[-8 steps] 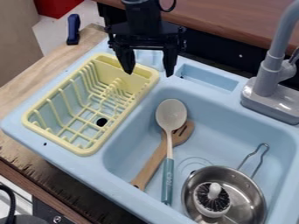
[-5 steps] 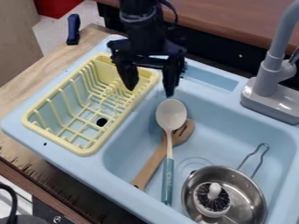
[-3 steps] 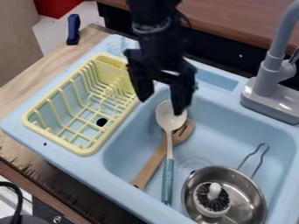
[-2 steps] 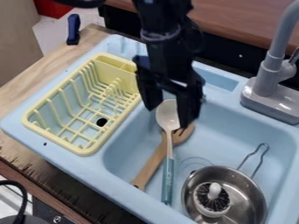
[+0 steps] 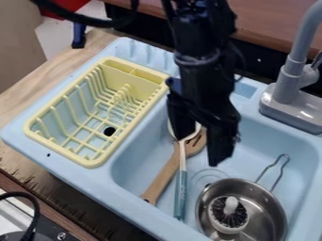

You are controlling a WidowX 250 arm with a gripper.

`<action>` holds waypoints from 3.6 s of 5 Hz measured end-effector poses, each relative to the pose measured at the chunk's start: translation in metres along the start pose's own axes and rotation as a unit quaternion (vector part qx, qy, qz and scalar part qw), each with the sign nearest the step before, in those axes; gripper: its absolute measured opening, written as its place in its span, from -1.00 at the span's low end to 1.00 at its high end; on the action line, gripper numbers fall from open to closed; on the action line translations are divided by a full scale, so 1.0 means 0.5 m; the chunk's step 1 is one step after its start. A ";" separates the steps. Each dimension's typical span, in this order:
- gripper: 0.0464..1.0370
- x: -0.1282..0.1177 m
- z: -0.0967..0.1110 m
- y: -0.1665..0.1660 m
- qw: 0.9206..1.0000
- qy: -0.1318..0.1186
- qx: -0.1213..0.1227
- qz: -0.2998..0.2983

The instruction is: Picked the object from the silver pot to the upper center of the sink

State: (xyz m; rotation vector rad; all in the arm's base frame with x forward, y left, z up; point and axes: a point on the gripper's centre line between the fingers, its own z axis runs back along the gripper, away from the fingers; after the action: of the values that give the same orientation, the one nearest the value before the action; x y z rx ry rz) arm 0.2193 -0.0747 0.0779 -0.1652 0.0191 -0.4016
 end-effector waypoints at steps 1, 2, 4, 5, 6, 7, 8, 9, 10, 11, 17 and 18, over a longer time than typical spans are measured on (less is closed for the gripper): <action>0.93 -0.010 -0.029 -0.030 0.999 0.009 -0.004 -0.036; 0.93 -0.016 -0.065 -0.053 0.998 0.016 0.002 -0.055; 0.93 -0.012 -0.102 -0.060 0.998 0.023 0.007 -0.057; 0.93 -0.010 -0.108 -0.065 0.998 0.022 0.006 -0.058; 0.86 -0.009 -0.115 -0.071 0.998 0.019 0.014 -0.059; 0.52 -0.008 -0.121 -0.077 0.998 0.020 0.014 -0.054; -0.07 -0.008 -0.121 -0.079 0.998 0.020 0.008 -0.053; -0.58 -0.008 -0.121 -0.079 0.999 0.020 0.009 -0.050; -0.72 -0.006 -0.121 -0.079 0.999 0.016 0.012 -0.047; -0.72 -0.014 -0.120 -0.077 0.999 0.029 0.006 -0.040; -0.72 0.091 0.093 0.119 0.963 -0.137 -0.010 0.230; -0.72 0.120 0.089 0.149 0.954 -0.150 -0.010 0.261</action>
State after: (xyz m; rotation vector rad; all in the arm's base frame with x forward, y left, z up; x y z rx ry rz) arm 0.3058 -0.0238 0.1103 -0.2322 -0.2291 0.1556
